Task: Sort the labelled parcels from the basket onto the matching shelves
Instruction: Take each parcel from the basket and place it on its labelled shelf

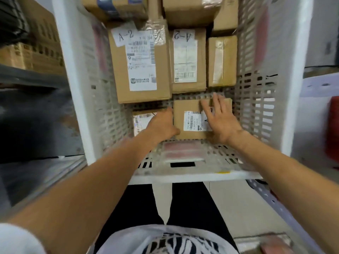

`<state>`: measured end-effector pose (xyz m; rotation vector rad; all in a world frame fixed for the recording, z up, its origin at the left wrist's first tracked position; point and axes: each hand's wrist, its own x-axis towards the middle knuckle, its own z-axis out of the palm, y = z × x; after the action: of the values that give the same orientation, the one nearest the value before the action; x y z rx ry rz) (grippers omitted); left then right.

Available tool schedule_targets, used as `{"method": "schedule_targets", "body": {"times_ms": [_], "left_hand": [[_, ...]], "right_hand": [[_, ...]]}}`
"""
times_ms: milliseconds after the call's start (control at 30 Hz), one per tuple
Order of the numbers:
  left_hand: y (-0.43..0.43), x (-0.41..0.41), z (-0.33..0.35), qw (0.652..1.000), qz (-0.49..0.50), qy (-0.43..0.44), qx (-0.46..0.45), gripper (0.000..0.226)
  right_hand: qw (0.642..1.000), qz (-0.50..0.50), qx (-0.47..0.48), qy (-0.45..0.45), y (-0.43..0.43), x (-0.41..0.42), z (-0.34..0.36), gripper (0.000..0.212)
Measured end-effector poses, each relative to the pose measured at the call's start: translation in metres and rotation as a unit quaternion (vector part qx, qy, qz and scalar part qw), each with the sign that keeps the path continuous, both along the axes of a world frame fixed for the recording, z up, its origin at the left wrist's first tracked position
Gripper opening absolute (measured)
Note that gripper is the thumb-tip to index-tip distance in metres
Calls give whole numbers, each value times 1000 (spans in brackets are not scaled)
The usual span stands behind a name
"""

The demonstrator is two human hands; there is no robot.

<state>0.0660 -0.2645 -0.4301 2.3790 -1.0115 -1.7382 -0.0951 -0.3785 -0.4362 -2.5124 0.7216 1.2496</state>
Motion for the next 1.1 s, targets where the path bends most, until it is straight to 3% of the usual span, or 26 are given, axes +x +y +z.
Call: {"method": "schedule_targets", "body": {"times_ms": [200,400,567,933,1100], "left_hand": [[5,-1,-7,1000,23,19,4,64],[4,16,13,1000,17,14,19,65],[-1,23,37,1000,0,0,2,49],[-9,43,124,999,-25,1,-32,39],[-28,67,176,995,-76,-35,-54,42]], "right_hand": [[998,60,-28,-3,2,6,-24,103],[995,94,-41,-17,-1,13,-23,117],[990,131,-30,-33,3,18,-6,130],[984,177,-27,-11,-8,42,113,143],[979,203,-29,3,-13,69,182,139]]}}
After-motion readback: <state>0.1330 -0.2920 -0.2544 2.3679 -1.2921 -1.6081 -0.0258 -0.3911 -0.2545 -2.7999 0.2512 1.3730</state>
